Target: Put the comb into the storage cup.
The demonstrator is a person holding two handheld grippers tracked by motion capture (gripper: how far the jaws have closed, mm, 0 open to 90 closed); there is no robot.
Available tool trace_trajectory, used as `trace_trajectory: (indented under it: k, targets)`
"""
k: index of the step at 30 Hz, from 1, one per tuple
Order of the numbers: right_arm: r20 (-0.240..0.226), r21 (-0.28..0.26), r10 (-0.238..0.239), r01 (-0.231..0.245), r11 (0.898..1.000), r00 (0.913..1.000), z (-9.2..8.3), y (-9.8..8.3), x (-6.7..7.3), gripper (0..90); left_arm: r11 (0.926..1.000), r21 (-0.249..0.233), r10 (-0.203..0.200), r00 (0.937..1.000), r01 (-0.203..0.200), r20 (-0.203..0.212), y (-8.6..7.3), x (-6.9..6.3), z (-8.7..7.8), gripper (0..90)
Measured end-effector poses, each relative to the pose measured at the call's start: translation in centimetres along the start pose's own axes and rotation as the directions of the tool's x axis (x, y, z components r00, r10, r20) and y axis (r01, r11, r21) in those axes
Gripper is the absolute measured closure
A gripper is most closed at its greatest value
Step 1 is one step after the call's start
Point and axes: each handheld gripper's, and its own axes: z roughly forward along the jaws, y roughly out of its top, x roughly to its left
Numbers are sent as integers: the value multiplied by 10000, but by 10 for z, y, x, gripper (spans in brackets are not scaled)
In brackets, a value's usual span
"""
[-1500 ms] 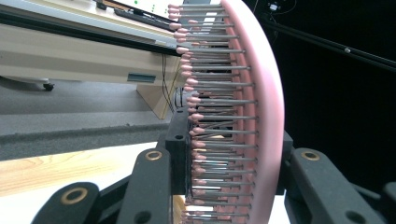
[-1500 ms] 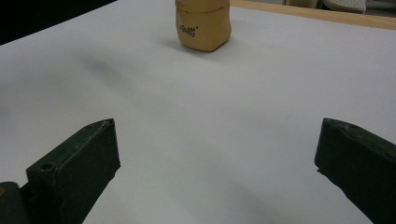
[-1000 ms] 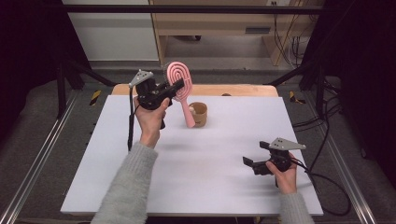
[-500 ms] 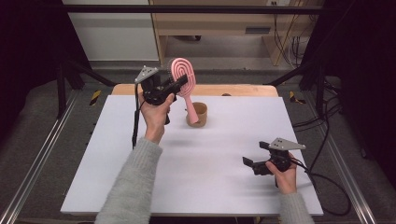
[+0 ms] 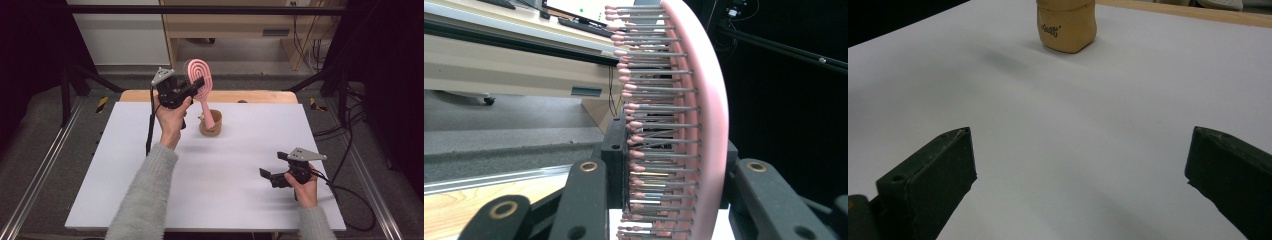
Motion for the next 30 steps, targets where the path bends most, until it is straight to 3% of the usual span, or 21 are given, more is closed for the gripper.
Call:
trace_trajectory:
  k: [30]
  targets:
    - [-14, 61, -90, 90, 9999, 10000, 1, 0, 0, 4, 10000, 5, -89, 9996, 89, -275, -8, 13, 31, 632]
